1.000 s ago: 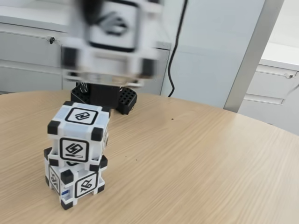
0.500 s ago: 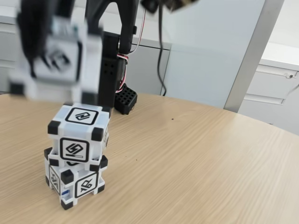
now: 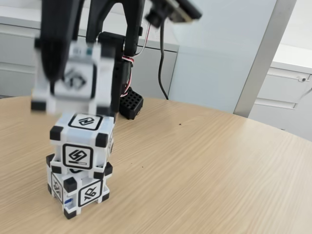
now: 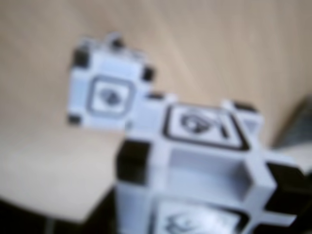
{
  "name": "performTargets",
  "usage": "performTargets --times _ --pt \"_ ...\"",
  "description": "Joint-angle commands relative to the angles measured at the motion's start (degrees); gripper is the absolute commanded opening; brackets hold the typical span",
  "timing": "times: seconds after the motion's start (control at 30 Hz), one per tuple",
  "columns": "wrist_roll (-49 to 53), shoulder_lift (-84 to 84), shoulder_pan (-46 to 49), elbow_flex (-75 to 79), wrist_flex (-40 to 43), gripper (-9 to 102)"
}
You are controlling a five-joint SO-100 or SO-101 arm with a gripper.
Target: Stack cubes from left to right.
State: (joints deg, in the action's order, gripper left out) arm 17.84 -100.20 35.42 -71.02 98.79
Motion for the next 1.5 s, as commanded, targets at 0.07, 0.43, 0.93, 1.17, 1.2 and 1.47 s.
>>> performTargets --times 0.07,0.43,0.93,1.17,1.2,1.47 --pt "-0.4 -4.7 0.4 -0.8 0.4 16" --pt "1.8 -4.7 0.4 -11.1 0.3 17" --pt "1.1 -5.1 0.4 -11.1 0.4 17" --pt "-0.3 -13.1 0.3 -11.3 0.4 17" --pt "-0.3 -13.1 0.3 -11.3 0.4 17" --pt "2.2 -13.7 0.3 -19.1 0.3 17"
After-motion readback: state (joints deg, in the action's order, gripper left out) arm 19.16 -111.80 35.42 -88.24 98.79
